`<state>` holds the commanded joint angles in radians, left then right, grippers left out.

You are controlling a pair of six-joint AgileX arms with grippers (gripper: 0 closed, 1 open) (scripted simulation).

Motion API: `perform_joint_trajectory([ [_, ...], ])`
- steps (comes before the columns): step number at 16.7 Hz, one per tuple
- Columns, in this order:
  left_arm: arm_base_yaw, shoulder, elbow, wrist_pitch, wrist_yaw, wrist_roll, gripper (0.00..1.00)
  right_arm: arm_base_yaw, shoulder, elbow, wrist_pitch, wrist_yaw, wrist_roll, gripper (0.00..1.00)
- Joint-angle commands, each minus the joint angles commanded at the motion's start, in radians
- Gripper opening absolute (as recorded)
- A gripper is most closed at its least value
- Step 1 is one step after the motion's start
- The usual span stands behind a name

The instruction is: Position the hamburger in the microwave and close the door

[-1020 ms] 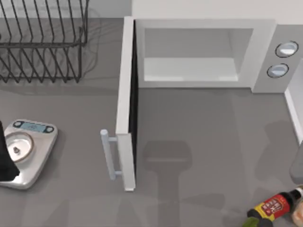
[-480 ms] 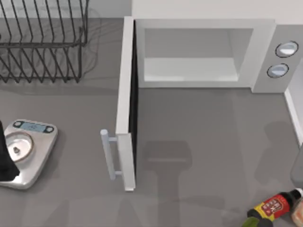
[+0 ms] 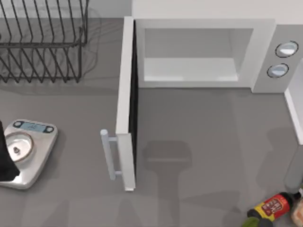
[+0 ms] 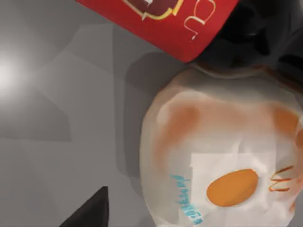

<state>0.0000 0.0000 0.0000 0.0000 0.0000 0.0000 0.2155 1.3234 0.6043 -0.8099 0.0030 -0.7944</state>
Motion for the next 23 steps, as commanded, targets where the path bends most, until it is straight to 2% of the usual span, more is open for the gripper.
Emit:
perform_joint_trajectory([
  [4,0.000,0.000,0.000,0.000,0.000,0.000,1.00,0.014,0.147,-0.078,0.190,0.000,0.019,1.00],
  [10,0.000,0.000,0.000,0.000,0.000,0.000,1.00,0.027,0.179,-0.088,0.227,-0.004,0.023,1.00],
  [23,0.000,0.000,0.000,0.000,0.000,0.000,1.00,0.027,0.179,-0.088,0.227,-0.004,0.023,0.02],
])
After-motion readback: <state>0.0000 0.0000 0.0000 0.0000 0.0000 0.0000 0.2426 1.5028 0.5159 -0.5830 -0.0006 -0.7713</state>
